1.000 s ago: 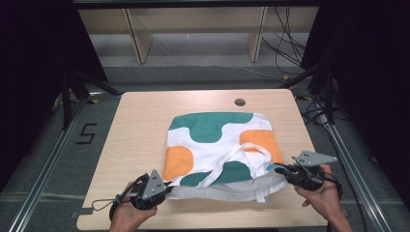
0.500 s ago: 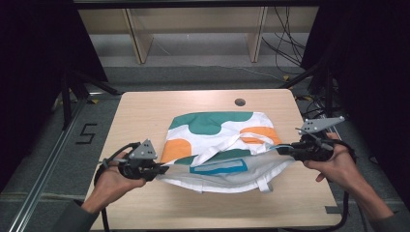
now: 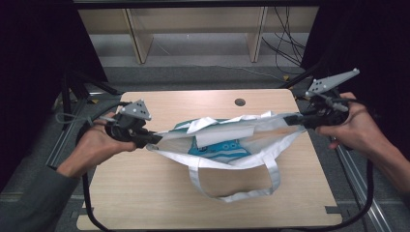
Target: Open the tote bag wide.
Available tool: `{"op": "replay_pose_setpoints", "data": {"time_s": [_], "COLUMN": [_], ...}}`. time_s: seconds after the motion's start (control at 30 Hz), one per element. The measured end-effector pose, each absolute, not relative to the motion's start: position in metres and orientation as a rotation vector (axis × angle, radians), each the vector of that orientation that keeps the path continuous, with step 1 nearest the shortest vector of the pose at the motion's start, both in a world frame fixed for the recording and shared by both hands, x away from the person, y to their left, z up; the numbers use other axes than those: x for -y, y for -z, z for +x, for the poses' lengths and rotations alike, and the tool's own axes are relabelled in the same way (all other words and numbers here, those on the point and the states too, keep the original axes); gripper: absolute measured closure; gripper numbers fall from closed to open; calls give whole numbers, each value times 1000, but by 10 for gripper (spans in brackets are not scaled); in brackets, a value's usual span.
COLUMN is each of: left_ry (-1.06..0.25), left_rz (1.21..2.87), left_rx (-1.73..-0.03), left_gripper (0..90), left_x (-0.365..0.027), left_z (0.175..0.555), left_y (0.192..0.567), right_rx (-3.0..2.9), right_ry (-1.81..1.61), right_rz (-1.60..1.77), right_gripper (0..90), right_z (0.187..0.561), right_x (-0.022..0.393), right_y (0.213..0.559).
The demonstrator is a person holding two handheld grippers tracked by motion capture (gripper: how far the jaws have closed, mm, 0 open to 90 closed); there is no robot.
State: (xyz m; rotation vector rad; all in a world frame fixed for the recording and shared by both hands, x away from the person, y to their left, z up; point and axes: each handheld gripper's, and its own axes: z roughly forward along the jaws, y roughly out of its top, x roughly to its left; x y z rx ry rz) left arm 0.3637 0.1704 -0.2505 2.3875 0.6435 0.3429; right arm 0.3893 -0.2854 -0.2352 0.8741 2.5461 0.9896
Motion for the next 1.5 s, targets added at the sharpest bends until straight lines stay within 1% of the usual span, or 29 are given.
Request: {"op": "replay_pose_setpoints", "data": {"time_s": [0.03, 0.07, 0.1, 0.13, 0.17, 0.2, 0.3, 0.33, 0.47, 0.53, 0.6, 0.77, 1.0, 1.27, 1.3, 1.5], "left_ry": [-341, -357, -357, -358, -358, -366, -407, -410, -397, -410, -411, -383, -390, -359, -346, -334], "left_rz": [2397, 2415, 2415, 2420, 2420, 2427, 2452, 2472, 2475, 2464, 2438, 2432, 2391, 2416, 2424, 2403], "left_rx": [-631, -625, -625, -626, -626, -620, -641, -632, -642, -642, -664, -692, -717, -722, -742, -782], "left_gripper": [870, 871, 871, 871, 872, 872, 873, 873, 873, 873, 873, 873, 869, 866, 866, 863], "left_x": [-170, -167, -167, -165, -165, -164, -161, -160, -160, -162, -164, -170, -171, -165, -164, -167], "left_z": [364, 363, 363, 362, 362, 361, 360, 360, 359, 360, 363, 374, 401, 410, 414, 432], "left_y": [245, 232, 232, 220, 220, 214, 196, 191, 181, 179, 180, 189, 215, 240, 249, 264], "right_rx": [-2511, -2509, -2509, -2504, -2504, -2470, -2474, -2470, -2474, -2455, -2464, -2488, -2489, -2504, -2503, -2501], "right_ry": [-969, -968, -968, -953, -953, -953, -957, -941, -938, -963, -978, -968, -904, -877, -875, -838], "right_rz": [832, 838, 838, 819, 819, 805, 821, 779, 776, 787, 791, 789, 811, 858, 862, 877], "right_gripper": [881, 881, 881, 882, 882, 882, 882, 882, 882, 882, 882, 882, 882, 880, 880, 880], "right_z": [392, 392, 392, 395, 395, 398, 398, 400, 402, 403, 403, 404, 416, 425, 426, 435], "right_x": [284, 283, 283, 285, 285, 286, 284, 285, 284, 284, 284, 281, 278, 282, 281, 278], "right_y": [222, 215, 215, 203, 203, 194, 186, 183, 173, 173, 172, 174, 198, 223, 226, 238]}}
